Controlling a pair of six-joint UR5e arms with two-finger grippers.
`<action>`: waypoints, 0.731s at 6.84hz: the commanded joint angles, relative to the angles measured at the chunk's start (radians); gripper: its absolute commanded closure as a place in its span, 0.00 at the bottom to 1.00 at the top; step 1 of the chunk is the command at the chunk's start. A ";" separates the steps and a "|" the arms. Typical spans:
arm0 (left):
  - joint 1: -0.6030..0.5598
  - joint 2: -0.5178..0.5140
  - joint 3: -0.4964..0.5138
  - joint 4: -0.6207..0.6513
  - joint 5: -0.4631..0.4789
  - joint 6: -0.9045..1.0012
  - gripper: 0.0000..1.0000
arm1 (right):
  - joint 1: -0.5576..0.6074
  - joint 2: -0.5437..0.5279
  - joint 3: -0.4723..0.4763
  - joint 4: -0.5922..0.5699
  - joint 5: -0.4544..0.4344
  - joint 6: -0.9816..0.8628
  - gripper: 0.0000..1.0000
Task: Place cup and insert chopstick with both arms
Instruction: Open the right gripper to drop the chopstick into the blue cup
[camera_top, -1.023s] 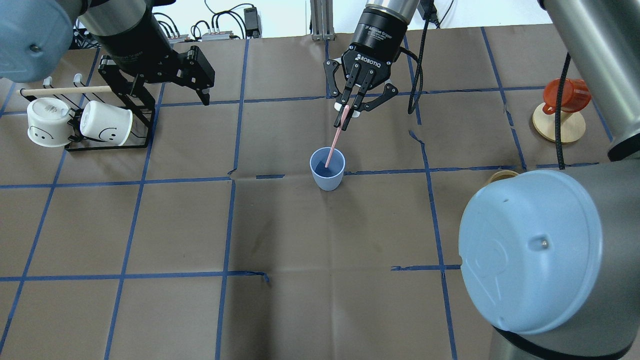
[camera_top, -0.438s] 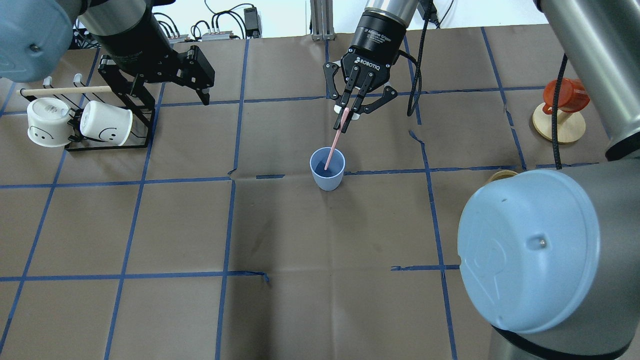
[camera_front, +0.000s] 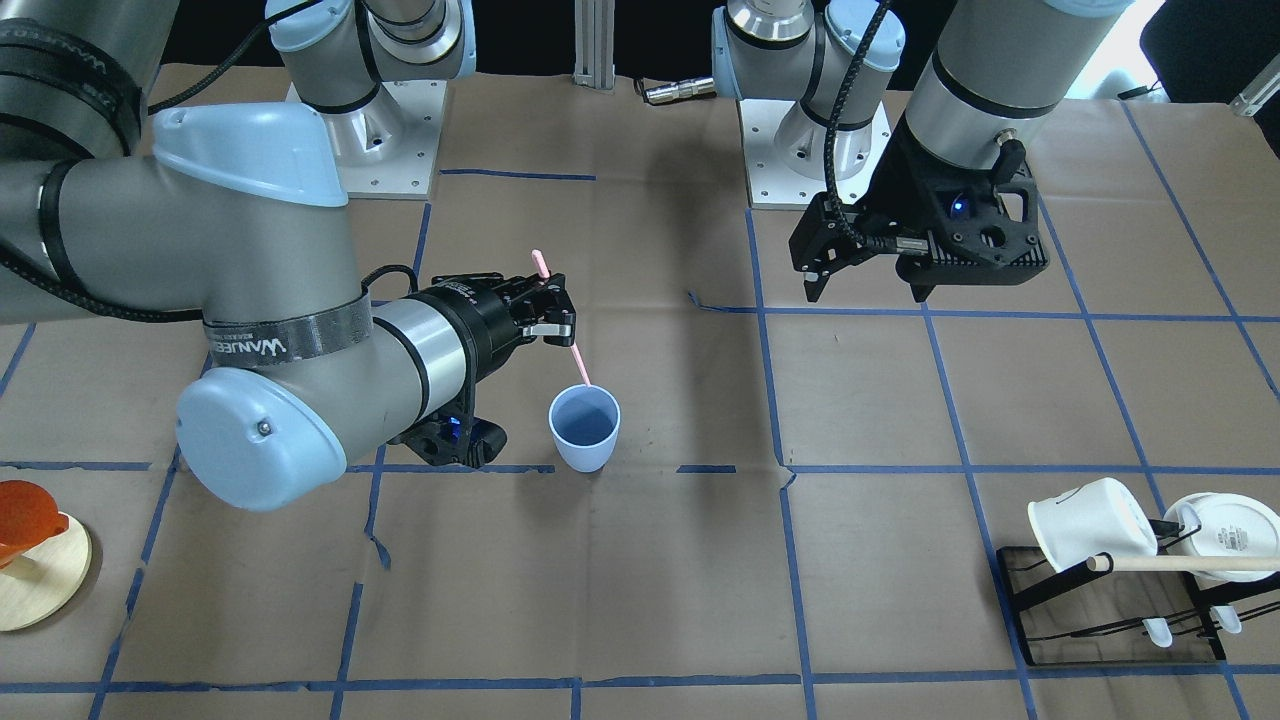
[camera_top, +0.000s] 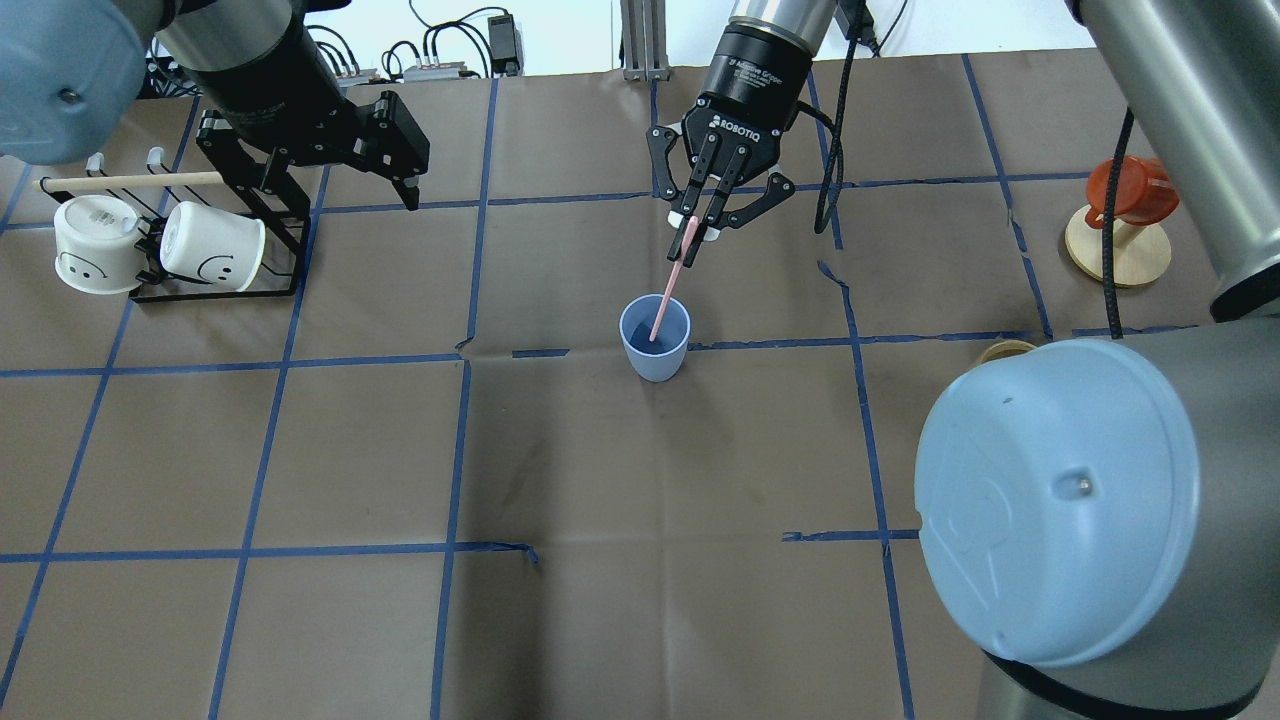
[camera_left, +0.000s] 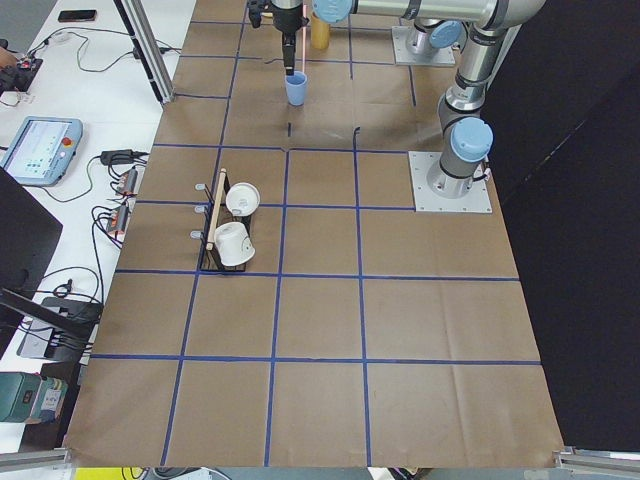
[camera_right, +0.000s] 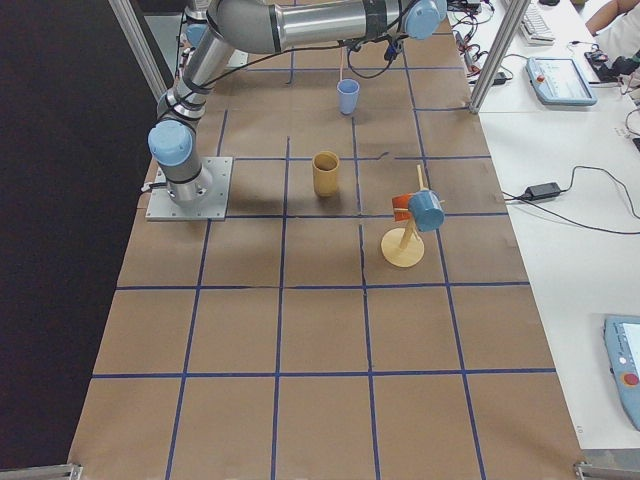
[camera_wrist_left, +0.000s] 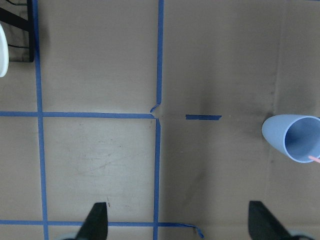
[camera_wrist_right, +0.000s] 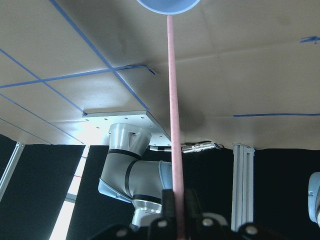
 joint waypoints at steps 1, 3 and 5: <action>0.000 0.000 0.000 0.000 0.000 0.000 0.00 | 0.000 0.000 0.003 0.000 -0.002 0.000 0.55; 0.000 0.000 0.000 0.000 0.000 0.000 0.00 | 0.000 0.000 0.003 0.000 0.000 0.000 0.53; 0.000 0.000 0.000 0.000 -0.002 0.000 0.00 | 0.000 -0.005 -0.005 -0.001 -0.002 0.008 0.52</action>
